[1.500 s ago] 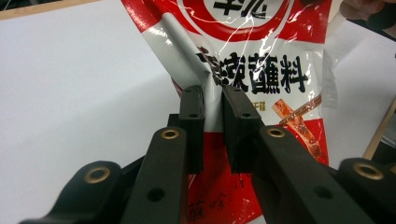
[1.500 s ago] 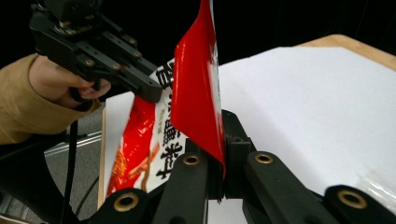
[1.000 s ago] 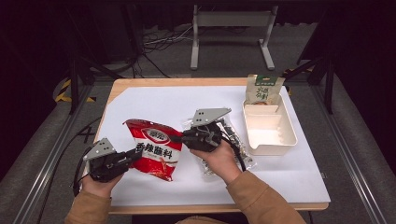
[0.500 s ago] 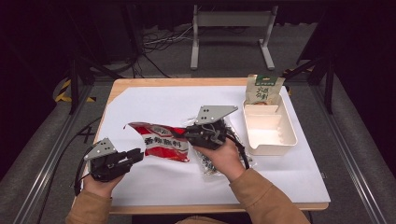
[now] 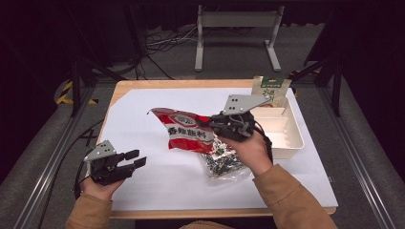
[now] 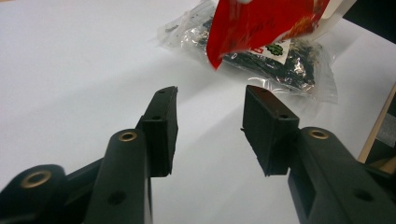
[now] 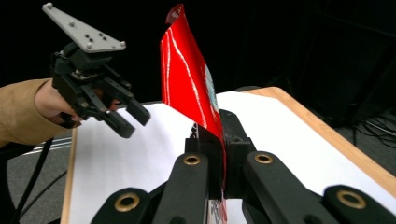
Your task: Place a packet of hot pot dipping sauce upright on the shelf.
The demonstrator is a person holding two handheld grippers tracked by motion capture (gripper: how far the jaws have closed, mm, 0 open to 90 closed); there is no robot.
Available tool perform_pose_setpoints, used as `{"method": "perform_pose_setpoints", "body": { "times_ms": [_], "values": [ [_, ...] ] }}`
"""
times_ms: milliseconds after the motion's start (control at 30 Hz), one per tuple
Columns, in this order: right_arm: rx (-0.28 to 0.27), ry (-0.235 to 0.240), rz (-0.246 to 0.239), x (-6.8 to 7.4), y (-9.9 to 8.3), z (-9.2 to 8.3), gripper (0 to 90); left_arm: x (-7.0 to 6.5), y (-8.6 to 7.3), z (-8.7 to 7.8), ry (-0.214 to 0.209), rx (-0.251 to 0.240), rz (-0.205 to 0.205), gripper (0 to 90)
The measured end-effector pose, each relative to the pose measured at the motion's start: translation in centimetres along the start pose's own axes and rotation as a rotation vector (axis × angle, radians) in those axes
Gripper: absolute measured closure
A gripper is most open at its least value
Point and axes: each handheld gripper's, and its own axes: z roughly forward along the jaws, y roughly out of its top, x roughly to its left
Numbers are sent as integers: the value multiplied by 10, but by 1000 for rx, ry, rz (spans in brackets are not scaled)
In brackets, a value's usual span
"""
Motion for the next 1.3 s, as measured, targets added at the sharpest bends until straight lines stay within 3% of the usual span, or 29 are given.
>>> {"method": "perform_pose_setpoints", "body": {
  "times_ms": [700,1300],
  "values": [
    [12,-117,-3,-41,6,-62,891,14,-4,-1,-28,6,-19,393],
    [-4,-214,22,-74,-3,-99,891,19,-7,0,-7,-3,-22,335]
  ]
}}
